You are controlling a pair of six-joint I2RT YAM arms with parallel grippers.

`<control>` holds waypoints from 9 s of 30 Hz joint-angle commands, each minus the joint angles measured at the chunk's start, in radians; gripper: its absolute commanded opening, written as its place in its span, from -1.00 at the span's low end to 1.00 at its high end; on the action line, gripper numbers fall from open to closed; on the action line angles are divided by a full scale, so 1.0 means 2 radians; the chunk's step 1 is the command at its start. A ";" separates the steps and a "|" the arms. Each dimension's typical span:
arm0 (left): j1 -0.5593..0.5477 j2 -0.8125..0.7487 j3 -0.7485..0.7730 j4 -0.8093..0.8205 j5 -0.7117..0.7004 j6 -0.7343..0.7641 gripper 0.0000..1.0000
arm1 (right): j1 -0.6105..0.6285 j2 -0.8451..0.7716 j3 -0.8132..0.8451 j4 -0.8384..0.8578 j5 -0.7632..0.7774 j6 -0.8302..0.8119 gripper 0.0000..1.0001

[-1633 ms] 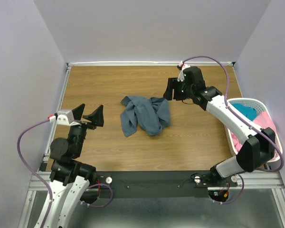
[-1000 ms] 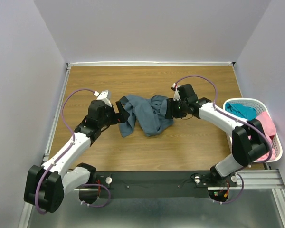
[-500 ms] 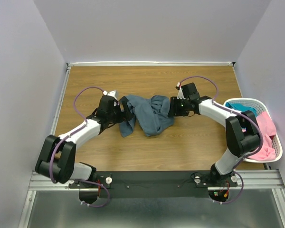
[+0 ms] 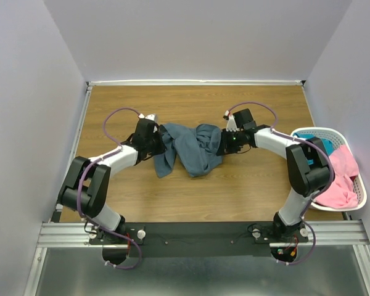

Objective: Fold and stack the t-shirts
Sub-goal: Flatten the tshirt out

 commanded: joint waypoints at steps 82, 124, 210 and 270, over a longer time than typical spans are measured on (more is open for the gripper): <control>0.074 -0.236 0.025 -0.081 -0.167 0.053 0.63 | 0.134 0.001 0.134 -0.071 0.205 -0.170 0.32; 0.074 -0.391 -0.085 -0.089 -0.217 0.068 0.62 | 0.293 0.119 0.232 -0.031 0.242 -0.231 -0.99; -0.098 -0.098 0.191 -0.276 -0.326 0.102 -1.00 | 0.050 -0.083 -0.074 -0.134 0.237 0.032 0.27; 0.127 -0.250 -0.049 -0.046 -0.144 -0.014 0.21 | 0.242 0.149 0.155 -0.114 0.225 -0.032 -0.26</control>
